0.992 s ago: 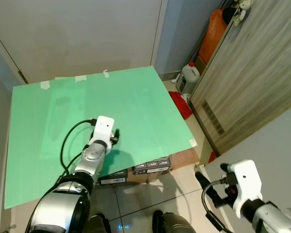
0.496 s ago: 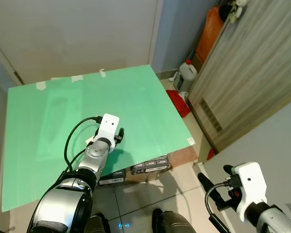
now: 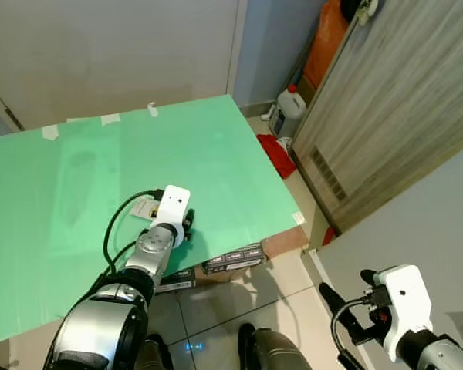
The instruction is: Hang keys on a hook
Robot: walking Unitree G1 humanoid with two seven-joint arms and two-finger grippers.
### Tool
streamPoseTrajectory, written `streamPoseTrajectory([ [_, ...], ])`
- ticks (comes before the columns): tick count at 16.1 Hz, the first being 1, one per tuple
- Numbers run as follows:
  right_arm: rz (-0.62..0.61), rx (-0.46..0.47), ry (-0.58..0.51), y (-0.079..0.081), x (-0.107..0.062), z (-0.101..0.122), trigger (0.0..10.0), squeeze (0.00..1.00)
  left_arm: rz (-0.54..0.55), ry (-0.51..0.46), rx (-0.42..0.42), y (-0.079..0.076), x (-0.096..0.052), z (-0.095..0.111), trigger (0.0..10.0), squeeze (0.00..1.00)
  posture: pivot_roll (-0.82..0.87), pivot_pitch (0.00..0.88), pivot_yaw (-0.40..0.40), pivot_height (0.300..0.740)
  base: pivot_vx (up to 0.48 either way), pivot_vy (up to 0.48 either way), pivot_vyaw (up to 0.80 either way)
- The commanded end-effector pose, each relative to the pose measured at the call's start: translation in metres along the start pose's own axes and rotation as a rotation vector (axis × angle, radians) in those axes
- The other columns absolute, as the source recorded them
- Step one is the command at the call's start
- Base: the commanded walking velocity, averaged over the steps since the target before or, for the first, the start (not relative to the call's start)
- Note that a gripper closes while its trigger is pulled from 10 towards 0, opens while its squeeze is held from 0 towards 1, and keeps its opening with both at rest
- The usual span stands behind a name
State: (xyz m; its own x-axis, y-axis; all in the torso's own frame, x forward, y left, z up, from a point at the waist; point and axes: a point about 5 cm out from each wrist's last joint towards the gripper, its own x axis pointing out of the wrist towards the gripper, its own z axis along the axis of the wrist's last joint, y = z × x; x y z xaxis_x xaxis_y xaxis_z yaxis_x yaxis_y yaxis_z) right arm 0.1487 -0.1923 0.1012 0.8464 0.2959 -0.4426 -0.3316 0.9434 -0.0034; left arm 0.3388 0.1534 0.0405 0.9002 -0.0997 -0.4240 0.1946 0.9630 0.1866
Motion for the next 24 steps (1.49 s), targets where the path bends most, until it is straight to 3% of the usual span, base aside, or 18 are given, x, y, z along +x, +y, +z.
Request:
streamPoseTrajectory([
  [1, -0.017, -0.006, 0.016, -0.003, -0.003, -0.001, 10.0, 0.00, -0.010, 0.016, -0.024, -0.004, -0.002, -0.008, 0.0, 0.00, -0.41, 0.252, -0.102, 0.732, 0.000, 0.000, 0.00],
  [7, 0.001, 0.006, -0.015, -0.001, 0.018, 0.001, 10.0, 0.00, -0.002, -0.085, -0.096, -0.005, 0.000, 0.009, 0.0, 0.00, -0.34, 0.197, -0.077, 0.732, 0.000, 0.000, 0.00],
  [9, 0.040, 0.007, -0.067, 0.001, 0.047, 0.011, 10.0, 0.00, -0.032, -0.182, -0.093, -0.014, 0.002, 0.028, 0.0, 0.00, -0.26, 0.135, -0.076, 0.732, 0.000, 0.000, 0.00],
  [12, 0.065, 0.010, -0.110, 0.002, 0.076, 0.022, 10.0, 0.00, -0.064, -0.273, -0.072, -0.018, 0.003, 0.051, 0.0, 0.00, -0.19, 0.072, -0.072, 0.732, 0.000, 0.000, 0.00],
  [14, 0.079, 0.015, -0.156, 0.004, 0.095, 0.036, 10.0, 0.00, -0.060, -0.292, -0.023, -0.014, 0.003, 0.058, 0.0, 0.00, -0.14, 0.029, -0.070, 0.732, 0.000, 0.000, 0.00],
  [16, 0.085, 0.009, -0.168, 0.004, 0.102, 0.039, 10.0, 0.00, -0.028, -0.270, -0.003, -0.007, 0.003, 0.053, 0.0, 0.00, -0.13, 0.019, -0.074, 0.732, 0.000, 0.000, 0.00],
  [17, 0.090, 0.003, -0.175, 0.004, 0.105, 0.039, 10.0, 0.00, 0.018, -0.229, 0.018, 0.000, 0.003, 0.045, 10.0, 0.00, -0.13, 0.018, -0.079, 0.732, 0.000, 0.000, 0.00],
  [18, 0.089, -0.002, -0.173, 0.001, 0.104, 0.037, 10.0, 0.00, 0.031, -0.212, 0.030, 0.000, 0.003, 0.040, 10.0, 1.00, -0.14, 0.022, -0.079, 0.732, 0.000, 0.000, 0.00],
  [21, 0.075, -0.007, -0.163, -0.004, 0.100, 0.031, 10.0, 0.00, -0.003, -0.161, 0.093, -0.010, 0.002, 0.026, 10.0, 1.00, -0.15, 0.040, -0.077, 0.732, 0.000, 0.000, 0.00],
  [24, 0.073, -0.004, -0.162, -0.003, 0.098, 0.028, 10.0, 0.00, -0.012, -0.131, 0.088, -0.014, 0.001, 0.018, 10.0, 1.00, -0.16, 0.048, -0.075, 0.732, 0.000, 0.000, 0.00],
])
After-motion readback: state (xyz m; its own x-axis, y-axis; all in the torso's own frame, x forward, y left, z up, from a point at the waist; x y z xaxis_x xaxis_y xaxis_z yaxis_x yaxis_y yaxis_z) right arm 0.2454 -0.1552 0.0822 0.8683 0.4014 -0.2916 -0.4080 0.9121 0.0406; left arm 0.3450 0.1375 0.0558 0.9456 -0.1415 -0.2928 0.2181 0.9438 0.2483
